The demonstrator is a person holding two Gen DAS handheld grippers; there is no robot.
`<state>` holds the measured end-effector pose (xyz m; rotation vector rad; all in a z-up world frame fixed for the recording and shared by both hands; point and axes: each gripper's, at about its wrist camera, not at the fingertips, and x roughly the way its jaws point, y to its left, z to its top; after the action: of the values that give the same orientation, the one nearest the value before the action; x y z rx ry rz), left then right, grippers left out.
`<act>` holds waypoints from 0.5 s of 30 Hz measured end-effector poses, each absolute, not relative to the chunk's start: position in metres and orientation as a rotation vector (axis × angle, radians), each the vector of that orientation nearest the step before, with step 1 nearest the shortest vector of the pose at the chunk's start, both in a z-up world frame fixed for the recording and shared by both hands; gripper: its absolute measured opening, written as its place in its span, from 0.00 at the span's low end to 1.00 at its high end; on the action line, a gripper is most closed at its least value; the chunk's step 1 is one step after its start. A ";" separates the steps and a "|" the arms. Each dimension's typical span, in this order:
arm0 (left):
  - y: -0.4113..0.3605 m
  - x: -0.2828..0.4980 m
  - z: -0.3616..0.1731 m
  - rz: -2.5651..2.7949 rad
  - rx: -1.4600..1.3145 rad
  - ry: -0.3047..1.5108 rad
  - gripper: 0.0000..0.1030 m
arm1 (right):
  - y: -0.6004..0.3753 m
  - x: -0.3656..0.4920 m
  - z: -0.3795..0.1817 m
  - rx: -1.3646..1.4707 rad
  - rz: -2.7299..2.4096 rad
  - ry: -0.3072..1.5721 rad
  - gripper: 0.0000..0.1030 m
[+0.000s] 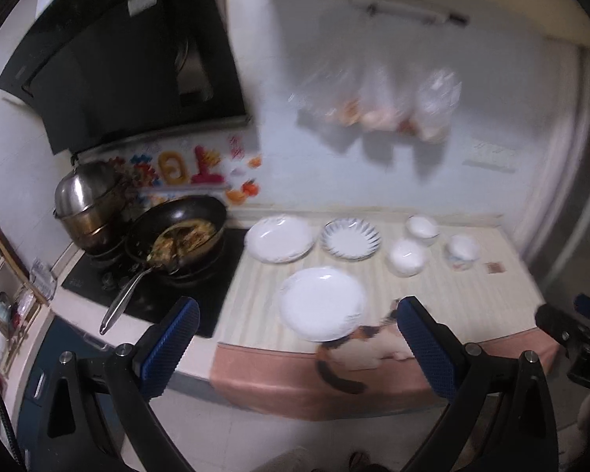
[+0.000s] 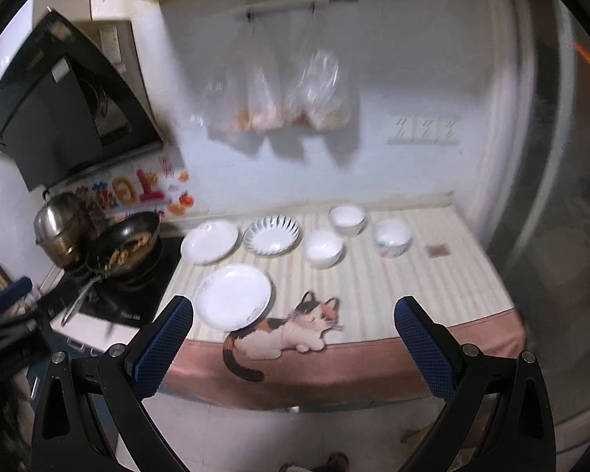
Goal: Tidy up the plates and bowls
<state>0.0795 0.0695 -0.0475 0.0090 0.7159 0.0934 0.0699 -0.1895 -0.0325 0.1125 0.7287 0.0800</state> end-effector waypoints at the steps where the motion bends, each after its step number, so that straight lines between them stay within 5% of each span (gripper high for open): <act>1: 0.075 0.092 -0.058 0.097 0.002 0.729 1.00 | -0.189 0.085 -0.045 0.120 0.093 0.769 1.00; 15: 0.136 0.299 -0.279 0.076 -0.173 1.180 0.96 | -0.156 0.338 -0.310 0.262 0.335 1.215 0.98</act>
<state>0.2988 0.1355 -0.2793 -0.1733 1.1800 0.0764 0.3378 -0.1557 -0.3097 0.2622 1.2147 0.3347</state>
